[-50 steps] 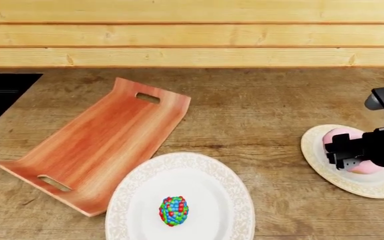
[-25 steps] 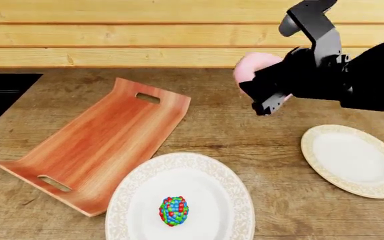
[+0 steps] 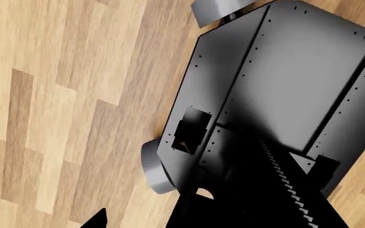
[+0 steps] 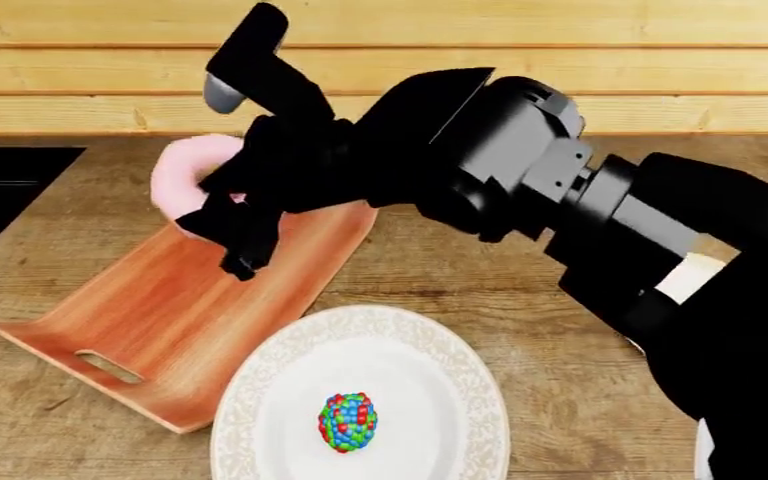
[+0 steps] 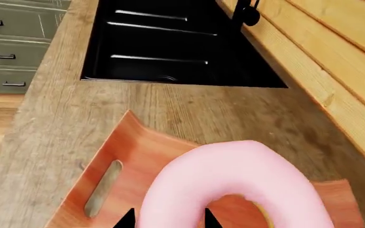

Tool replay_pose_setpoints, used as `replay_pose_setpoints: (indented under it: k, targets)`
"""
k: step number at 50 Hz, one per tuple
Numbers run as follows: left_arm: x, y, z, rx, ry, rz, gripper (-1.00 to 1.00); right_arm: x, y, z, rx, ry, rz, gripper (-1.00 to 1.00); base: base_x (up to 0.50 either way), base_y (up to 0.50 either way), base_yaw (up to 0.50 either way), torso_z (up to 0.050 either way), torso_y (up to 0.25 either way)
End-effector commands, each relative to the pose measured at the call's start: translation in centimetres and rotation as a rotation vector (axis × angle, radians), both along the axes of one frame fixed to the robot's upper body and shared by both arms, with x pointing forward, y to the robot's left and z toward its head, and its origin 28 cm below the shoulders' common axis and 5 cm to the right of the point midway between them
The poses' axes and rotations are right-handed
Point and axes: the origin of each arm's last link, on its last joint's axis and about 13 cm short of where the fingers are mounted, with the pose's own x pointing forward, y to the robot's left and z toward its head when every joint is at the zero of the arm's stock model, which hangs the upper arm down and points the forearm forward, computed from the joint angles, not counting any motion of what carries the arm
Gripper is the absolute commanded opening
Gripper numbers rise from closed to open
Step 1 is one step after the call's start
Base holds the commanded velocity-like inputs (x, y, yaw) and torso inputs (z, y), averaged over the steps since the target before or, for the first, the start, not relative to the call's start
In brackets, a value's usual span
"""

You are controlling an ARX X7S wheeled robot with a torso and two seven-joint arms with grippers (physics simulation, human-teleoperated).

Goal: Move the dessert items from the plate to the tray.

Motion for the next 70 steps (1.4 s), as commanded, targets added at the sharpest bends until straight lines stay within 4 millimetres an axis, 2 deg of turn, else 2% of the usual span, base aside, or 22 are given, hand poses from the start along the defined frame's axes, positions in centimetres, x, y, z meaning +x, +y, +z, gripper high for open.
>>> replay_pose_setpoints:
  k: [1,10,16,22,23,27,40,46,51,56,65,70]
  targets:
    - [-2.4,-0.3,0.9,-0.014,-0.010,0.026,1.00,-1.2,3.2,-2.5,-0.014,0.010,0.145,-1.00,0.00,0.00,0.00,0.000,0.000]
    - [-3.3,-0.4,1.2,-0.022,-0.013,0.034,1.00,-2.1,3.8,-5.3,-0.086,0.025,0.210,-1.00,0.00,0.00,0.00,0.000,0.000]
    - [-3.5,-0.4,1.3,-0.024,-0.015,0.036,1.00,-2.1,3.7,-6.2,-0.114,0.023,0.210,-1.00,0.00,0.00,0.00,0.000,0.000]
    - [-3.7,-0.4,1.4,-0.025,-0.014,0.036,1.00,-2.1,3.7,-6.3,-0.097,-0.001,0.158,-1.00,0.00,0.00,0.00,0.000,0.000]
    - [-3.7,-0.4,1.4,-0.026,-0.014,0.035,1.00,-2.1,3.8,-6.2,-0.092,-0.004,0.162,1.00,0.00,0.00,0.00,0.000,0.000]
    - [-3.8,-0.4,1.4,-0.028,-0.012,0.032,1.00,-2.0,3.8,-5.5,-0.066,-0.016,0.158,1.00,0.00,0.00,0.00,0.000,0.000]
    - [-3.4,-0.2,1.3,-0.027,-0.006,0.010,1.00,-1.1,3.5,-0.6,0.044,-0.084,0.131,1.00,0.00,0.00,0.00,0.000,0.000]
    - [-3.1,-0.2,1.1,-0.029,-0.010,0.012,1.00,-2.3,4.4,2.1,0.126,-0.151,0.209,1.00,0.00,0.00,0.00,0.000,0.000]
    - [-2.4,-0.2,0.8,-0.025,-0.012,0.018,1.00,-6.1,-0.5,2.1,0.183,-0.179,0.179,1.00,0.00,0.00,0.00,0.000,0.000]
    - [-1.8,0.1,0.7,-0.021,-0.008,-0.007,1.00,-8.5,-4.8,1.7,0.229,-0.191,0.059,1.00,0.00,0.00,0.00,0.000,0.000]
    - [-1.5,0.2,0.5,-0.025,0.009,-0.015,1.00,-11.3,-9.2,1.0,0.259,-0.170,-0.118,1.00,0.00,0.00,0.00,0.000,0.000]
    - [-1.1,0.1,0.4,-0.028,0.023,-0.020,1.00,-12.5,-10.9,0.7,0.249,-0.142,-0.204,1.00,0.00,0.00,0.00,0.000,0.000]
